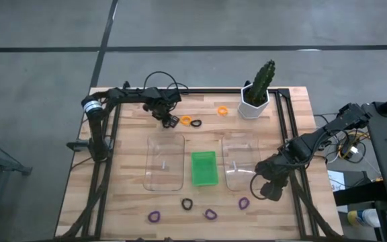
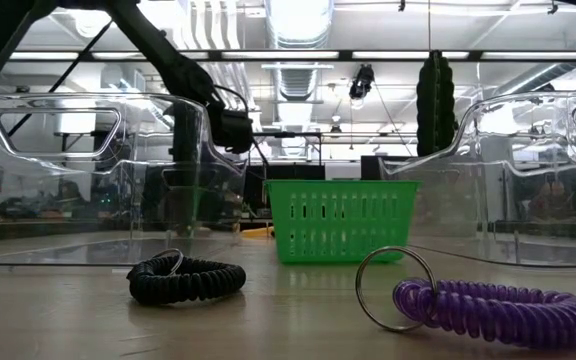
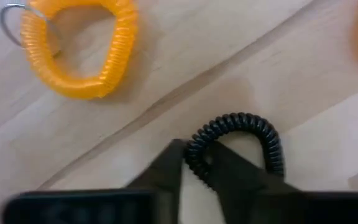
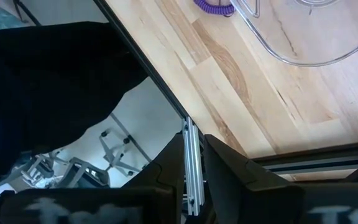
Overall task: Sort spring keychains
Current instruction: Put the top left black spring keychain into the left transparent bin
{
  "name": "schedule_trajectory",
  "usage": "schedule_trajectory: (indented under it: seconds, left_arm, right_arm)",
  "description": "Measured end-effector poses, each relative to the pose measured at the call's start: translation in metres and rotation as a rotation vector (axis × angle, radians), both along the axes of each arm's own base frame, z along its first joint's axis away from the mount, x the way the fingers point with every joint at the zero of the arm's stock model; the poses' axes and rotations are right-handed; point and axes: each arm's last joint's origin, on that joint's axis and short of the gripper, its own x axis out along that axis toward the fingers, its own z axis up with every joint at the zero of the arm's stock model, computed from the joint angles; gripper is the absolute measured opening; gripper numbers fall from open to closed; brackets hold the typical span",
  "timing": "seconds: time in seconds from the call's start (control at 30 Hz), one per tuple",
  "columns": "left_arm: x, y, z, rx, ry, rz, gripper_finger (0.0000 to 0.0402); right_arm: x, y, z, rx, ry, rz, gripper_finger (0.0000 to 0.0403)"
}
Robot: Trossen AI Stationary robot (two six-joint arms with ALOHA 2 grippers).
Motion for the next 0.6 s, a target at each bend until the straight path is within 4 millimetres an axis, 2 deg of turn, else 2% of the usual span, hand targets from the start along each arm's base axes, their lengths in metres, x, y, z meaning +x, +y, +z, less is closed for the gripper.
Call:
schedule_trajectory:
  seconds: [0.07, 0.27, 0.43, 0.6]
  left_arm:
    - [0.000, 0.001, 0.000, 0.018, 0.013, 0.002, 0.0020]
    - [0.002, 0.004, 0.013, 0.020, 0.006, -0.032, 0.0007]
    - [-0.001, 0.002, 0.056, 0.080, -0.066, -0.041, 0.0003]
    - [-0.016, -0.010, 0.108, 0.133, -0.162, -0.042, 0.0001]
  right_arm:
    - [0.000, 0.000, 0.000, 0.000, -0.001, 0.000, 0.0057]
    - [0.000, 0.000, 0.000, 0.001, -0.001, 0.000, 0.0056]
    - [0.000, 0.000, 0.000, 0.001, -0.001, -0.001, 0.0056]
    - [0.000, 0.000, 0.000, 0.001, -0.001, 0.000, 0.0056]
